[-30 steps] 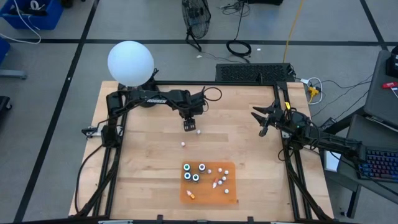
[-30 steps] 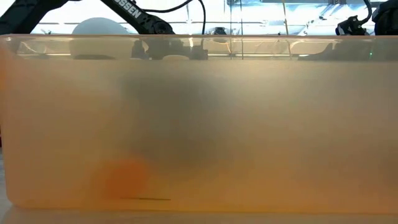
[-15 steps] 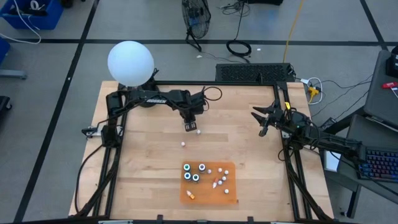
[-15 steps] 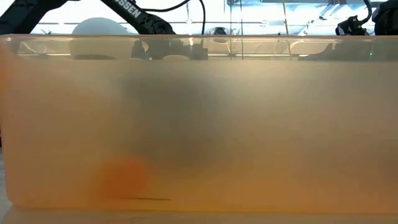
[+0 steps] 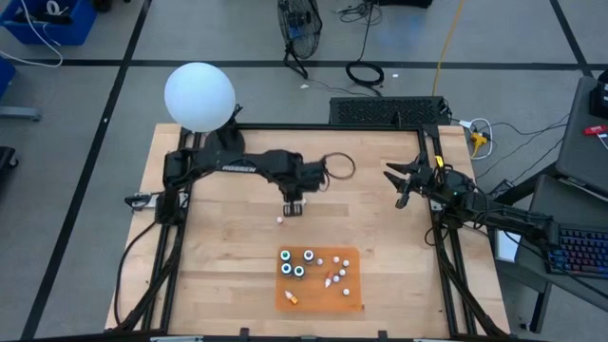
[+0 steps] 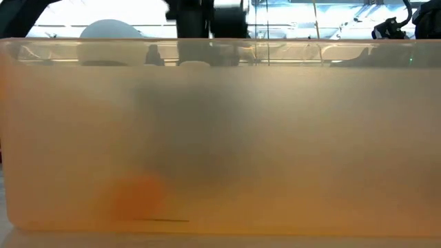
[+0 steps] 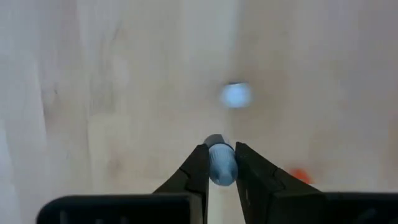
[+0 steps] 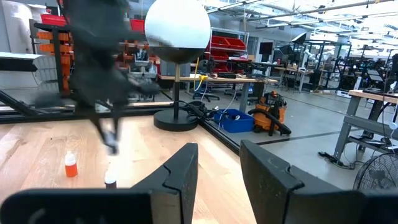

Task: Pick & Place food coloring
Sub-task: Put the small purple food coloring bottle into the orange container

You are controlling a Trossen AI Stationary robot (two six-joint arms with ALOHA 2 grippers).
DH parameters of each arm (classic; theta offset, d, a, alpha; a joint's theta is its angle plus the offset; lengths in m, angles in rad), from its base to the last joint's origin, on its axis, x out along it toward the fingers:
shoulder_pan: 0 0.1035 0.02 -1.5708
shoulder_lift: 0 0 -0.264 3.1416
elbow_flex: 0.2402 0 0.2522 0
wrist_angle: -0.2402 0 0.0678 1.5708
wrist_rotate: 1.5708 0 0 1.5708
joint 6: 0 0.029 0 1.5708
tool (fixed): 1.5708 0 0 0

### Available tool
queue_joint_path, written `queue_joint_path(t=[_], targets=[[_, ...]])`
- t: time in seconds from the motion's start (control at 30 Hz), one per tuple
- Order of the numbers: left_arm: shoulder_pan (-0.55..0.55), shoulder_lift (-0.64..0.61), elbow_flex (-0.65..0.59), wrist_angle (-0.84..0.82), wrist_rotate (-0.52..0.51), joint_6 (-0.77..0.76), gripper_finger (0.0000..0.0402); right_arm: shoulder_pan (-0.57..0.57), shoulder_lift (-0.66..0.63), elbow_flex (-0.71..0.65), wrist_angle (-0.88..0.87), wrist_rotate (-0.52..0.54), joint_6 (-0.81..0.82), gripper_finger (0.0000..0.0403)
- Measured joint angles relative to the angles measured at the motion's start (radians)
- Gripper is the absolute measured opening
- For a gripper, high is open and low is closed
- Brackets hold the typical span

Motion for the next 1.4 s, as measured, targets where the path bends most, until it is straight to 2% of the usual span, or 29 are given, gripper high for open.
queue_joint_path(t=[0.17, 0.33, 0.5, 0.6, 0.83, 1.13, 1.4], targets=[[-0.158, 0.000, 0.201, -0.136, -0.006, -0.035, 0.0053, 0.000, 0.000, 0.000, 0.000, 0.000, 0.000, 0.0110], [-0.336, 0.000, 0.384, -0.157, -0.013, -0.080, 0.0053, 0.000, 0.000, 0.000, 0.000, 0.000, 0.000, 0.0110], [-0.493, 0.014, 0.494, -0.127, -0.100, -0.118, 0.0053, 0.000, 0.000, 0.000, 0.000, 0.000, 0.000, 0.0110], [-0.549, 0.054, 0.540, -0.124, -0.110, -0.143, 0.0053, 0.000, 0.000, 0.000, 0.000, 0.000, 0.000, 0.0110], [-0.566, 0.169, 0.612, -0.110, -0.070, -0.175, 0.0053, 0.000, 0.000, 0.000, -0.001, 0.000, 0.000, 0.0110], [-0.545, 0.299, 0.617, -0.051, -0.030, -0.175, 0.0053, 0.000, 0.000, 0.000, -0.001, 0.000, 0.000, 0.0110], [-0.520, 0.406, 0.617, -0.080, -0.018, -0.240, 0.0053, 0.000, 0.000, 0.000, -0.002, 0.000, 0.000, 0.0110]])
